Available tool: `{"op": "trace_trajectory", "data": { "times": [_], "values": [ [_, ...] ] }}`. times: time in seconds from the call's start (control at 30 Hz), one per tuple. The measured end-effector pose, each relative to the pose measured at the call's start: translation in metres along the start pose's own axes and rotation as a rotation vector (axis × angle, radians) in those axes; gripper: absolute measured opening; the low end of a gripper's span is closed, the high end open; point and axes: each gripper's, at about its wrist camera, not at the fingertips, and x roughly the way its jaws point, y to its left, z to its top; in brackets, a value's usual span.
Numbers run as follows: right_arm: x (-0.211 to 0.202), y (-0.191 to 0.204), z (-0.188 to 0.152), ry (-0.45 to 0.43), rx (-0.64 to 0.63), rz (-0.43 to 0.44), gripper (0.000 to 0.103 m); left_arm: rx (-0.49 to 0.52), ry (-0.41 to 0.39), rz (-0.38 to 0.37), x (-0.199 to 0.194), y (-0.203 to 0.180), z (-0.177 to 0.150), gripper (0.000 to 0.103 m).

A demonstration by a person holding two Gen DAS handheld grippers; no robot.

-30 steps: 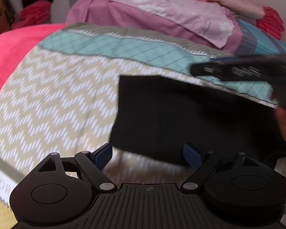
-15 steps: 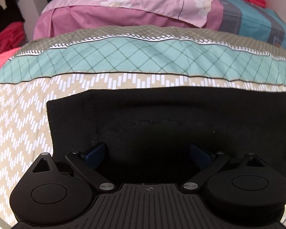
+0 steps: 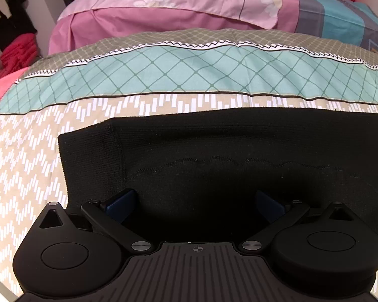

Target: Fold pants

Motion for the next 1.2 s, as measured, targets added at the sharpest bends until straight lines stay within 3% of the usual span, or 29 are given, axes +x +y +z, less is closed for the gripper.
{"op": "trace_trajectory", "data": {
  "times": [0.03, 0.1, 0.17, 0.23, 0.33, 0.43, 0.53, 0.6, 0.63, 0.7, 0.77, 1.0, 1.03, 1.07, 1.1, 1.13, 1.2],
  "values": [
    [-0.011, -0.005, -0.006, -0.021, 0.019, -0.008, 0.066, 0.001, 0.001, 0.001, 0.0, 0.0, 0.0, 0.103],
    [-0.025, -0.02, -0.021, -0.046, 0.068, 0.002, 0.073, 0.002, 0.002, 0.001, 0.0, -0.001, 0.001, 0.103],
    [-0.02, -0.041, -0.037, 0.011, 0.102, 0.005, 0.074, 0.004, 0.001, 0.003, 0.0, -0.001, 0.0, 0.103],
    [-0.028, -0.059, -0.044, -0.024, 0.12, 0.056, 0.071, 0.006, -0.002, 0.005, 0.001, -0.001, 0.0, 0.103],
    [-0.056, -0.079, -0.041, -0.095, 0.211, -0.13, 0.075, 0.006, -0.001, 0.008, 0.001, -0.001, 0.0, 0.103],
    [-0.09, -0.114, -0.057, -0.145, 0.411, -0.171, 0.076, 0.006, 0.002, 0.013, 0.002, -0.002, 0.001, 0.103],
    [-0.112, -0.147, -0.092, -0.128, 0.624, -0.175, 0.076, 0.006, 0.004, 0.013, 0.002, -0.002, 0.001, 0.103],
    [-0.111, -0.165, -0.113, -0.098, 0.739, -0.155, 0.073, 0.007, 0.001, 0.014, 0.002, -0.002, 0.001, 0.103],
    [-0.111, -0.172, -0.12, -0.124, 0.778, -0.142, 0.069, 0.008, 0.0, 0.014, 0.002, -0.002, 0.0, 0.103],
    [-0.105, -0.184, -0.12, -0.16, 0.826, -0.108, 0.073, 0.006, 0.002, 0.015, 0.002, -0.002, 0.001, 0.103],
    [-0.09, -0.196, -0.115, -0.185, 0.851, -0.065, 0.078, 0.004, 0.005, 0.019, 0.002, -0.002, 0.001, 0.103],
    [-0.06, -0.221, -0.097, -0.272, 0.879, -0.054, 0.078, -0.003, 0.014, 0.031, 0.003, -0.003, 0.003, 0.103],
    [-0.059, -0.225, -0.095, -0.268, 0.902, -0.049, 0.074, -0.003, 0.015, 0.032, 0.003, -0.003, 0.003, 0.103],
    [-0.058, -0.227, -0.092, -0.239, 0.916, -0.061, 0.061, -0.004, 0.016, 0.034, 0.003, -0.003, 0.003, 0.103],
    [-0.055, -0.229, -0.083, -0.169, 0.919, -0.075, 0.018, -0.005, 0.017, 0.036, 0.004, -0.003, 0.003, 0.103],
    [-0.059, -0.233, -0.08, -0.148, 0.94, -0.042, 0.016, -0.005, 0.019, 0.038, 0.004, -0.003, 0.003, 0.103],
    [-0.084, -0.235, -0.073, -0.245, 0.901, -0.015, 0.016, -0.004, 0.024, 0.038, 0.004, -0.004, 0.005, 0.103]
  ]
}}
